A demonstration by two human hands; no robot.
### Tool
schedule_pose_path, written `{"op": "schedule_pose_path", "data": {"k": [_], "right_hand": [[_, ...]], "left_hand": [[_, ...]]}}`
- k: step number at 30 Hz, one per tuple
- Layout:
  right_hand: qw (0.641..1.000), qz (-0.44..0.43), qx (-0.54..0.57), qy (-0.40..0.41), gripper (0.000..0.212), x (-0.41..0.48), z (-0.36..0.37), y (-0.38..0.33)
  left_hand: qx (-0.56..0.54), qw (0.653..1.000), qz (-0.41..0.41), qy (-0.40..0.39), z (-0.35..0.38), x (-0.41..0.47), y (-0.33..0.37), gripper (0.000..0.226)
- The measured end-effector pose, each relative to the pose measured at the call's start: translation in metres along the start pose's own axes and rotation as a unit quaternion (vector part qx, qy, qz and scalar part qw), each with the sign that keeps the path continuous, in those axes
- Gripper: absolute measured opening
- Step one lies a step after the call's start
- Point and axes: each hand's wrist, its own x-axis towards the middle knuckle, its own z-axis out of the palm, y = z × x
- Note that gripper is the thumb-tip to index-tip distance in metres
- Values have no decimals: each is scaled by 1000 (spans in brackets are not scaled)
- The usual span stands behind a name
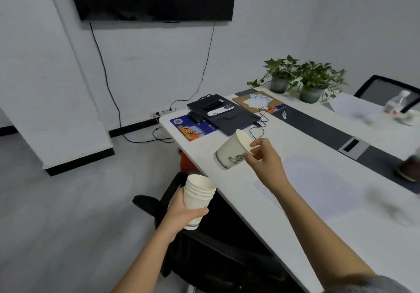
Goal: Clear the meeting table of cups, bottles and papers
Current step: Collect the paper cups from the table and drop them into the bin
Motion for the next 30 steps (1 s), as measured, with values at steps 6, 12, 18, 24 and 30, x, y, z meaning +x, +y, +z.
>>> {"op": "schedule_pose_path", "data": {"k": [6,12,18,24,30], "right_hand": [[999,-20,-14,26,15,-65,20,-30],[996,23,-66,48,25,-124,18,-35],[991,56,-110,51,10,-171,-15,-23],[978,102,-137,122,17,-253,-72,1],[943,187,-142,234,20,-391,-160,12]], "left_hand": [[79,992,88,-39,-7,-9,16,68],[103,979,147,-99,10,-35,24,75],[114,961,173,-182,52,-65,38,73],[130,931,184,-286,125,-122,42,67],[128,875,192,-425,236,-225,26,73]]}}
